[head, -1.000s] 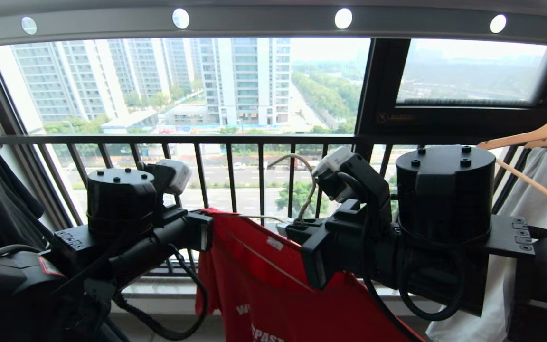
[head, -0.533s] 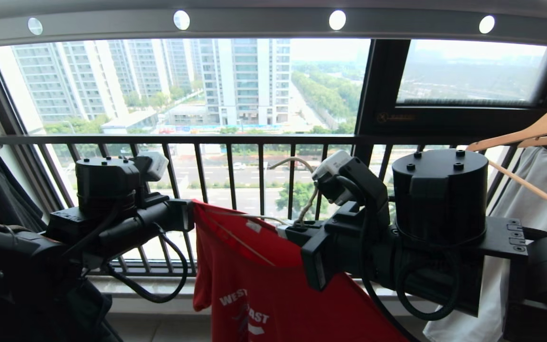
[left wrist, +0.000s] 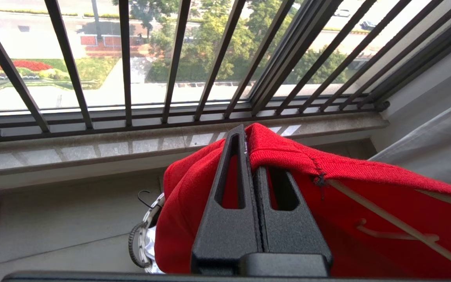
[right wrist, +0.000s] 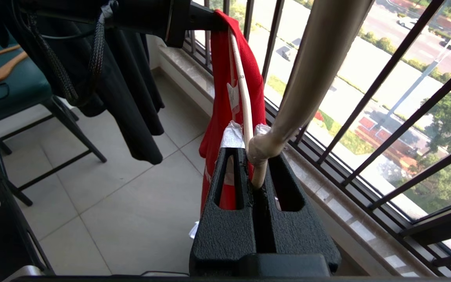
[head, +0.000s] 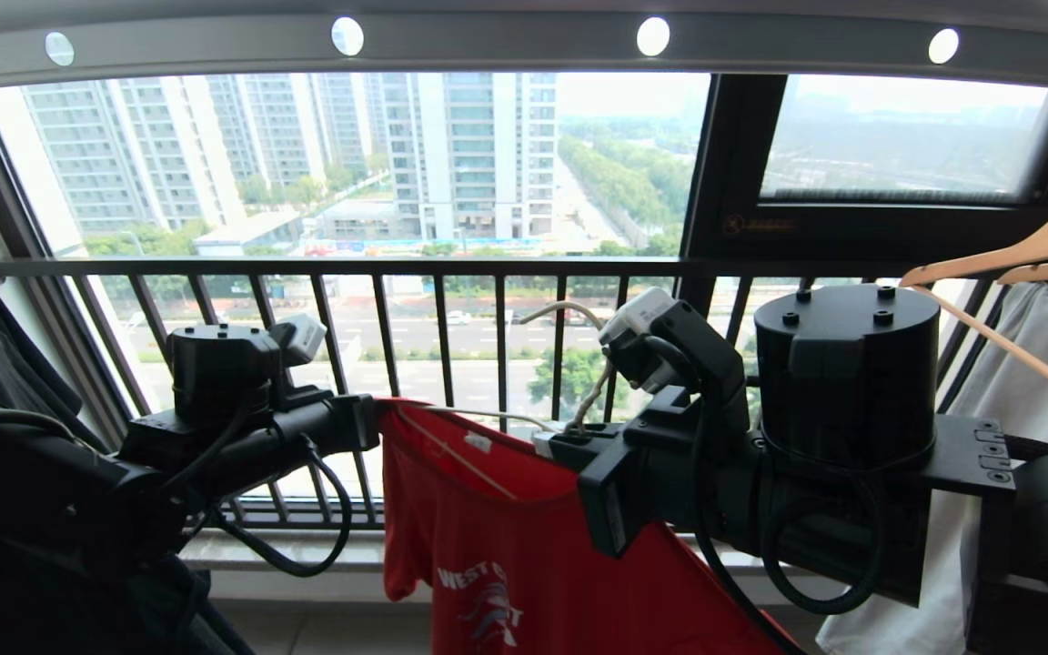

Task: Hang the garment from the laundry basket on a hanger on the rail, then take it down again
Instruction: Take the clothes off the clothes rack

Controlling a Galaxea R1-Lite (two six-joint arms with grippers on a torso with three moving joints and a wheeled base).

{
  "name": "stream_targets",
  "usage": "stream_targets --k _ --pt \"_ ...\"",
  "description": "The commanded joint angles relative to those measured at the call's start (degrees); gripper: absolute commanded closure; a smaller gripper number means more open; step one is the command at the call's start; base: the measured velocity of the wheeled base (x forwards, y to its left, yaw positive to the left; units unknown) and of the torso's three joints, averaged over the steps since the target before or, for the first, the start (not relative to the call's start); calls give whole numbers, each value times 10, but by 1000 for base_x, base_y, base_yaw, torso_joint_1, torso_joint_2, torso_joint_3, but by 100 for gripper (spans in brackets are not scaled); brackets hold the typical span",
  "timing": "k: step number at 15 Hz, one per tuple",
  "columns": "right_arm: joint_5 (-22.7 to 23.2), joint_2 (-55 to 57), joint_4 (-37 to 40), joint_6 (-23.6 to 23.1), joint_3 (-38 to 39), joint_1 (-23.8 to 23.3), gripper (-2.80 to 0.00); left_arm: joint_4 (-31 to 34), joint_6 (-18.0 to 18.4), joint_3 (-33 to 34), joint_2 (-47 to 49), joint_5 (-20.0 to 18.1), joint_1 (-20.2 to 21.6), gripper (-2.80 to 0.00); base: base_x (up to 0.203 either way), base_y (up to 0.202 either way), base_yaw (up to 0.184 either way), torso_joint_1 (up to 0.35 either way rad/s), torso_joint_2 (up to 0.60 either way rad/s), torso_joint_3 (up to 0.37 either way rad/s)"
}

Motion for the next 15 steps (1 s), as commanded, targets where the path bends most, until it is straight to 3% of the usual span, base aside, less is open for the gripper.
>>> stream_targets --k 1,3,7,9,15 --pt "1 0 -5 2 0 0 0 -4 -1 7 9 -6 2 0 0 0 0 0 0 0" --pt "0 0 -36 9 4 0 0 -16 -2 11 9 -8 2 0 0 0 0 0 0 0" --pt "0 1 -64 15 9 0 0 -102 1 45 24 -21 1 0 0 0 0 0 0 0" --pt "-2 12 -98 20 7 0 0 -103 27 58 18 -21 -6 0 0 0 0 0 0 0" --pt "-48 124 -313 40 2 -1 0 -99 47 95 -62 -21 -81 0 0 0 0 0 0 0"
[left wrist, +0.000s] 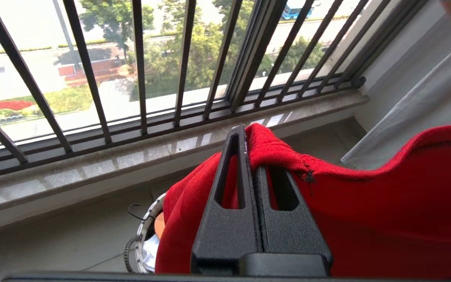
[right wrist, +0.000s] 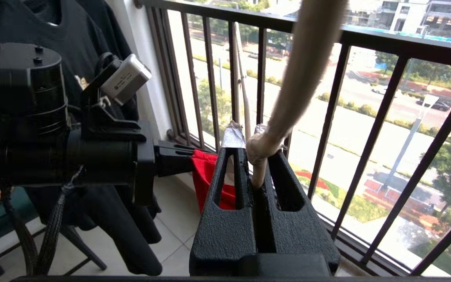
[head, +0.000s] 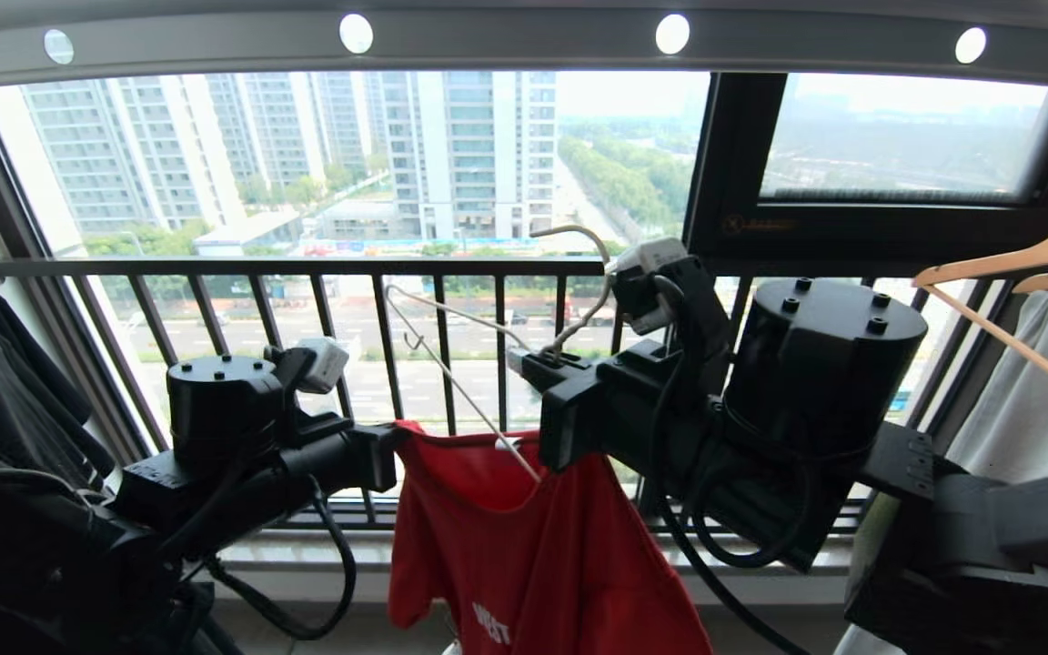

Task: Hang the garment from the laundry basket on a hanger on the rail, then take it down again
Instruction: Take the clothes off the clothes rack

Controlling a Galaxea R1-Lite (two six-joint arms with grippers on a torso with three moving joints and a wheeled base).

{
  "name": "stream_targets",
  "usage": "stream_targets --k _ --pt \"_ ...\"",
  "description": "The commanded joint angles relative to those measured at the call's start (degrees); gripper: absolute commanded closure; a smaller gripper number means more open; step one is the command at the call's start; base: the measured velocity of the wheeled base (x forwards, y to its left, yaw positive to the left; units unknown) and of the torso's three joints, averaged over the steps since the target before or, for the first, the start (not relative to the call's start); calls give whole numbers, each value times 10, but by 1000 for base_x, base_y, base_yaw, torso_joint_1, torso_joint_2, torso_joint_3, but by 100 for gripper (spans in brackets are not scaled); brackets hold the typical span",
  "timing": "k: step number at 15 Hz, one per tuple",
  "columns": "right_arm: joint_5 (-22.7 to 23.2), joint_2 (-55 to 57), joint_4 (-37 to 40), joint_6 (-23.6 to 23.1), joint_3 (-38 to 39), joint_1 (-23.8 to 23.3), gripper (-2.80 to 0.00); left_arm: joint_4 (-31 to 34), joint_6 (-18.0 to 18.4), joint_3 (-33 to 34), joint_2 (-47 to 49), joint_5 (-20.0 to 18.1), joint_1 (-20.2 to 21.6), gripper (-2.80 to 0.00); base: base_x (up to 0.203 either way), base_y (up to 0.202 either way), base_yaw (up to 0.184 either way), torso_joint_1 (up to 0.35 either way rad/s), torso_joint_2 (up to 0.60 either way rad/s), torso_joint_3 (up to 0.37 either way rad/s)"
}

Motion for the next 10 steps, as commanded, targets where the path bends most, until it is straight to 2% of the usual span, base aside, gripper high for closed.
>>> stream_targets --k 1,6,8,10 --pt "-6 57 -75 0 -1 1 0 -1 7 19 -55 0 -37 0 0 0 0 0 0 0" --pt "-17 66 -109 3 -14 0 0 13 67 65 -68 -1 -89 0 0 0 0 0 0 0" --pt "-20 72 -125 8 -15 0 0 25 78 77 -87 -8 -119 0 0 0 0 0 0 0" --pt "-27 68 -125 7 -16 -2 0 25 79 75 -75 -7 -118 0 0 0 0 0 0 0"
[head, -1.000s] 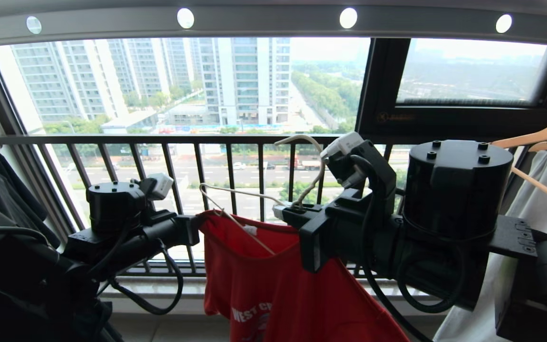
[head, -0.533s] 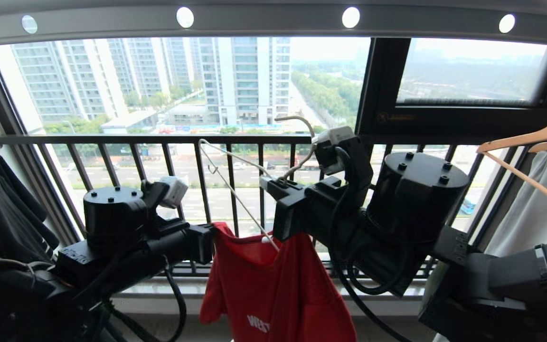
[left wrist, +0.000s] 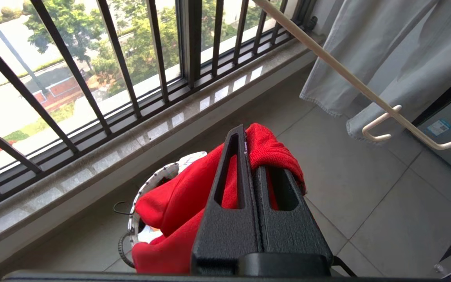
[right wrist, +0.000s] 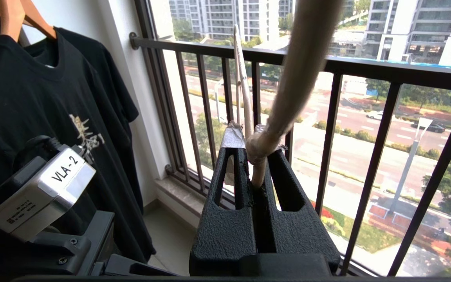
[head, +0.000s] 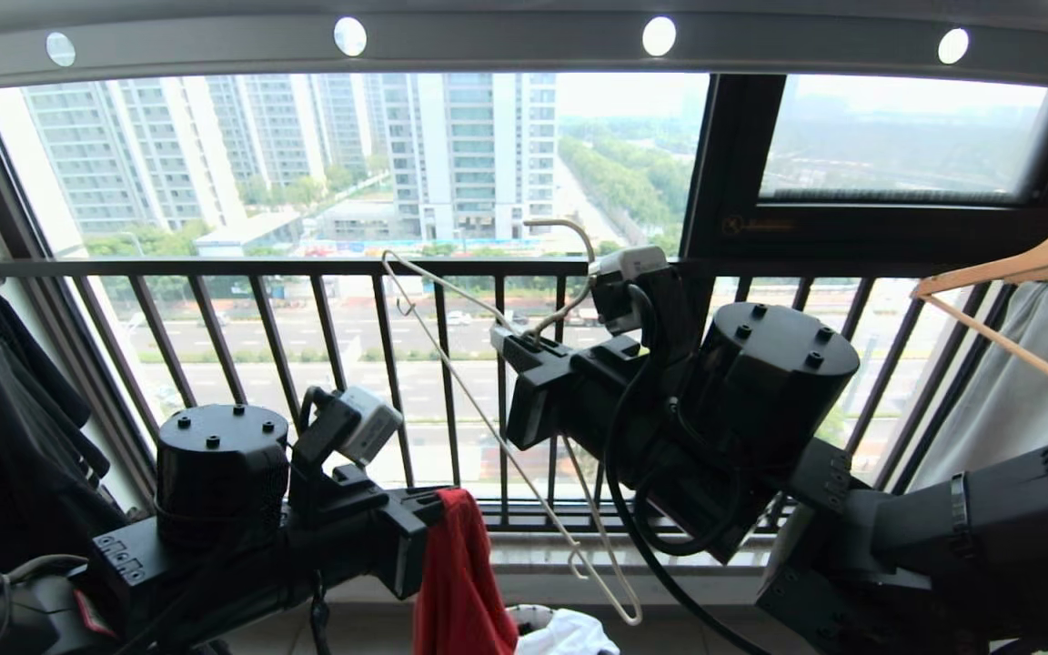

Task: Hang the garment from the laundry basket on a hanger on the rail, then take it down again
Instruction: Take the clothes off the clothes rack

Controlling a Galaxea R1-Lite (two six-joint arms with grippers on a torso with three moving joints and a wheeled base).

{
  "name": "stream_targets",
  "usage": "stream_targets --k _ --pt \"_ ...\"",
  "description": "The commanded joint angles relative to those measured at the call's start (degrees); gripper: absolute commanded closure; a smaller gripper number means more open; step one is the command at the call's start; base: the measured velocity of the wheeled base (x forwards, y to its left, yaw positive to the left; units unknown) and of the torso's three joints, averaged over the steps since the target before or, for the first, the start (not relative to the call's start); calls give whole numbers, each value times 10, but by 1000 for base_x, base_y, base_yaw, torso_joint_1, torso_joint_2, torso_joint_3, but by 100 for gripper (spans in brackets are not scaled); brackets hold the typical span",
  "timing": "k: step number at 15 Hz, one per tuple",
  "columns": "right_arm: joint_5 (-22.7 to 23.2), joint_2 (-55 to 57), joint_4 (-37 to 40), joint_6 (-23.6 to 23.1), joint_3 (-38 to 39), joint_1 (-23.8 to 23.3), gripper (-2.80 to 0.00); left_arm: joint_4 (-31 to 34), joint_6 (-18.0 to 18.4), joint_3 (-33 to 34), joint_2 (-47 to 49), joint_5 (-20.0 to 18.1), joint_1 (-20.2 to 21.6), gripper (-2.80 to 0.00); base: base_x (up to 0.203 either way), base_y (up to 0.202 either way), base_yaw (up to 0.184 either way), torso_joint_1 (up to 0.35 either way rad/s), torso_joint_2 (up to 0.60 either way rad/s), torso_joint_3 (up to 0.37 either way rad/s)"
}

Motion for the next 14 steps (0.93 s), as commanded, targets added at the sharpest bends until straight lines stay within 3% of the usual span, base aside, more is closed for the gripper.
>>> stream_targets --k 1,4,6,9,12,14 --pt "-9 -2 -4 -2 -2 -2 0 -4 -1 1 13 0 -4 0 0 0 0 0 0 0" --pt "-40 -2 -1 -62 8 -12 0 -10 2 -3 62 4 1 0 0 0 0 0 0 0" --pt "-57 -1 -2 -96 15 -30 0 -20 8 -22 98 6 29 0 0 0 0 0 0 0" --pt "-58 -10 0 -104 13 -50 0 -29 51 -59 157 20 46 0 0 0 0 0 0 0" --pt "-57 -27 9 -107 22 -55 0 -32 117 -90 198 49 56 0 0 0 0 0 0 0" --pt "-57 -37 21 -109 25 -60 0 -33 134 -112 231 60 56 0 0 0 0 0 0 0"
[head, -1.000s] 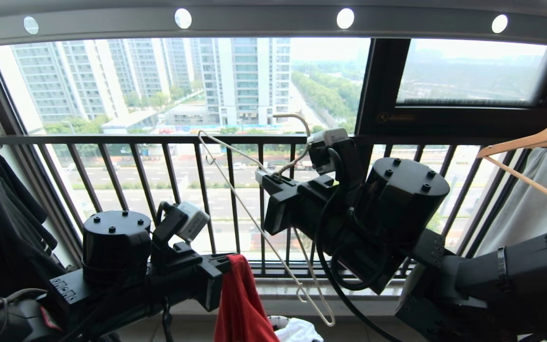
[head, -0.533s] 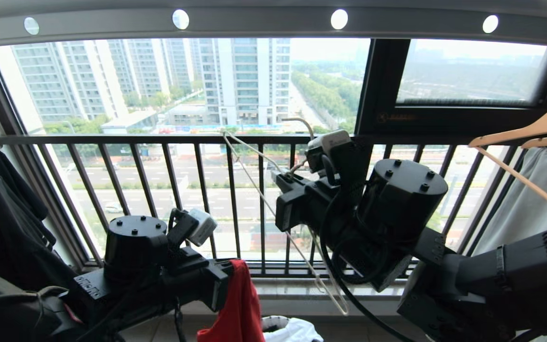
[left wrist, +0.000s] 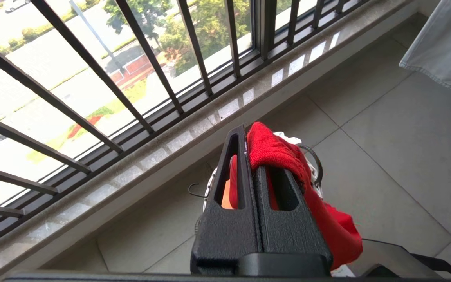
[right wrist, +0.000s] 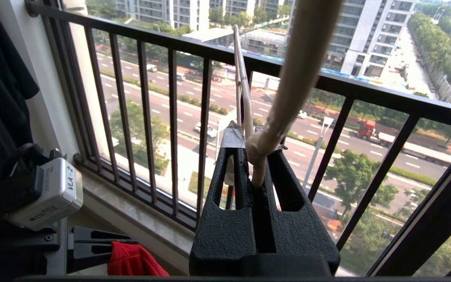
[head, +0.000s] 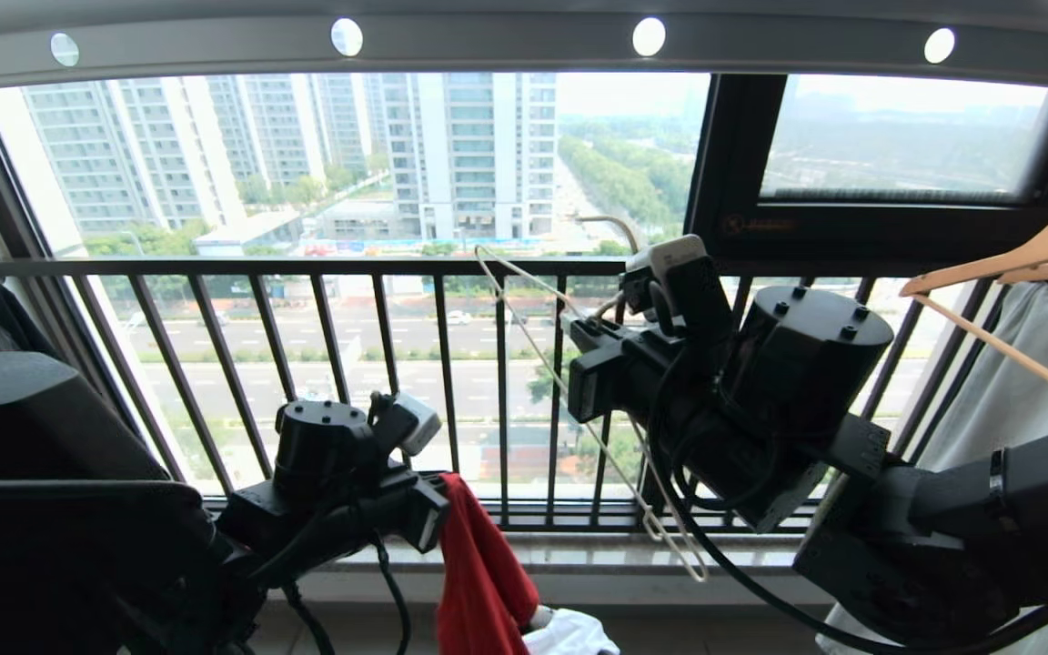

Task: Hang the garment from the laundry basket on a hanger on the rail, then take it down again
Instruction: Put clothes in the basket

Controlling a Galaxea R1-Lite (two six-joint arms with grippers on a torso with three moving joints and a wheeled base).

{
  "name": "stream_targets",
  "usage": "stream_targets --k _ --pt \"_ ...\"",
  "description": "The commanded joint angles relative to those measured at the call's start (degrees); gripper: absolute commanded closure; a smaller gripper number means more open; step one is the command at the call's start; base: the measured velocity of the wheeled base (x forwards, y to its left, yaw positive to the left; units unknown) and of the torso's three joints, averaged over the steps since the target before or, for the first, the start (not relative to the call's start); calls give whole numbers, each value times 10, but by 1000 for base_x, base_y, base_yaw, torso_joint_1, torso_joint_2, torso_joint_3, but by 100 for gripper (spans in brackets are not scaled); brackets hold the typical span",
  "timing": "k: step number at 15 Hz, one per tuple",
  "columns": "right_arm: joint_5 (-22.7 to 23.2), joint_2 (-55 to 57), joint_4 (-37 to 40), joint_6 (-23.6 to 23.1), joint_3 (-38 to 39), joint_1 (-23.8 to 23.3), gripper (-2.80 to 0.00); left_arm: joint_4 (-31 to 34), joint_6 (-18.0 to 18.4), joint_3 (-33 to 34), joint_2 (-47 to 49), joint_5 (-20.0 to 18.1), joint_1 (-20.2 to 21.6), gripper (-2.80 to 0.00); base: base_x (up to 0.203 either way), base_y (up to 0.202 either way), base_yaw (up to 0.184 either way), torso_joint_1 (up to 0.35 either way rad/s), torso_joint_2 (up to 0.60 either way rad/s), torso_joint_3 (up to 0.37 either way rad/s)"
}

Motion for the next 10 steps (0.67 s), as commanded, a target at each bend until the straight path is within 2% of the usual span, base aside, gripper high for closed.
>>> stream_targets --k 1,4,7,10 --pt "0 -15 0 -1 1 -8 0 -4 11 -34 63 16 1 0 0 0 0 0 0 0" --pt "1 -16 1 -2 1 -11 0 -4 21 -78 141 38 -3 0 0 0 0 0 0 0" --pt "1 -16 0 -5 2 -11 0 -2 48 -127 230 78 -10 0 0 0 0 0 0 0" --pt "0 -16 0 -5 1 -11 0 4 69 -143 266 90 -13 0 0 0 0 0 0 0"
